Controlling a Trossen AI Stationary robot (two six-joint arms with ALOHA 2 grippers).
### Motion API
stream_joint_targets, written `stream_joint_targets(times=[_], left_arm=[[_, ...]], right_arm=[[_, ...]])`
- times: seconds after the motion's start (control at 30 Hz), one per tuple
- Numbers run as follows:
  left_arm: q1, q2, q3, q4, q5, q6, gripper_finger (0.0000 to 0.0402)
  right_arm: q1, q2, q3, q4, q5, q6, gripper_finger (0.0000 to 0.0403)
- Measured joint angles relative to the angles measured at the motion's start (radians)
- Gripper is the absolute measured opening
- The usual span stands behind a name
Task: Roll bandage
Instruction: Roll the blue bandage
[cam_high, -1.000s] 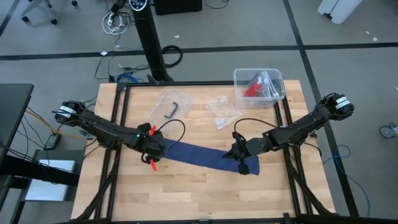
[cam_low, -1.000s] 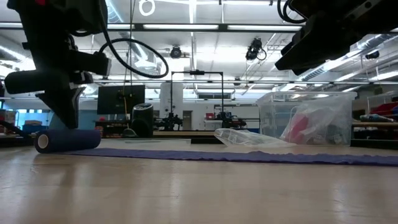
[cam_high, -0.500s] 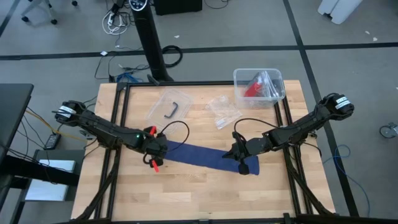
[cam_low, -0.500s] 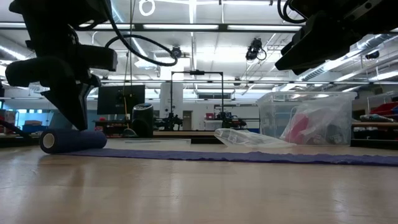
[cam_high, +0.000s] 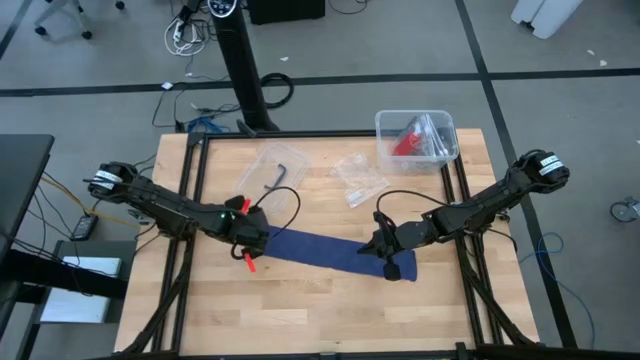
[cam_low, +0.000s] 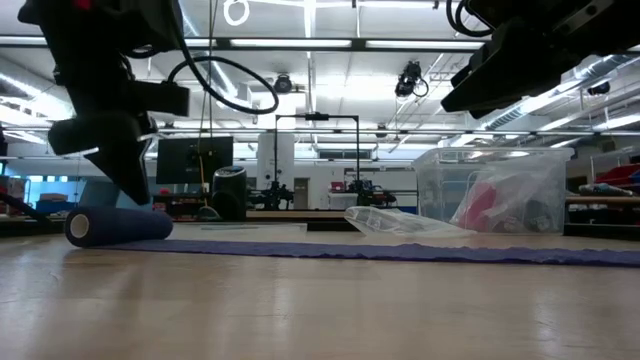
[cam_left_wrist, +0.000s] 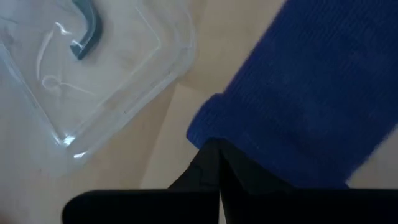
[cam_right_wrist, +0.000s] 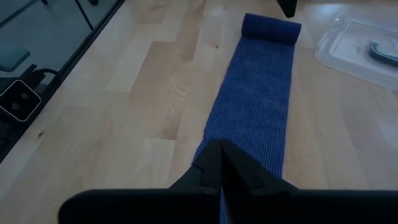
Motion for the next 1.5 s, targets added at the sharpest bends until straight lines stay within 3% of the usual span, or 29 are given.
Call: stream_joint_targets(times=[0.7,0.83,0.97,1.13,1.5], left_arm=[[0.007,0.000,-0.053,0.268,0.041,0.101,0.0001],[0.007,0.000,-0.013,0.222,0.029,0.117,0.0001],[0.007,0.000,0.036,0.043,-0.032,0.045,0.0001],[0.007,0.000,0.054,-0.154,-0.029,-0.071,0.0001],[0.007,0.000,0.017,-0.028,0.058,-0.064,0.0001]], right_arm=[[0.000,0.000,0.000,0.004,0.006,-0.017,0.0000],[0.000,0.000,0.000,0.005,0.006,-0.017,0.0000],[0.000,0.000,0.000,0.005,0.006,-0.018,0.0000],[0.000,0.000,0.000,0.003,0.006,-0.018,0.0000],[0.000,0.000,0.000,0.003,0.005,-0.018,0.0000]])
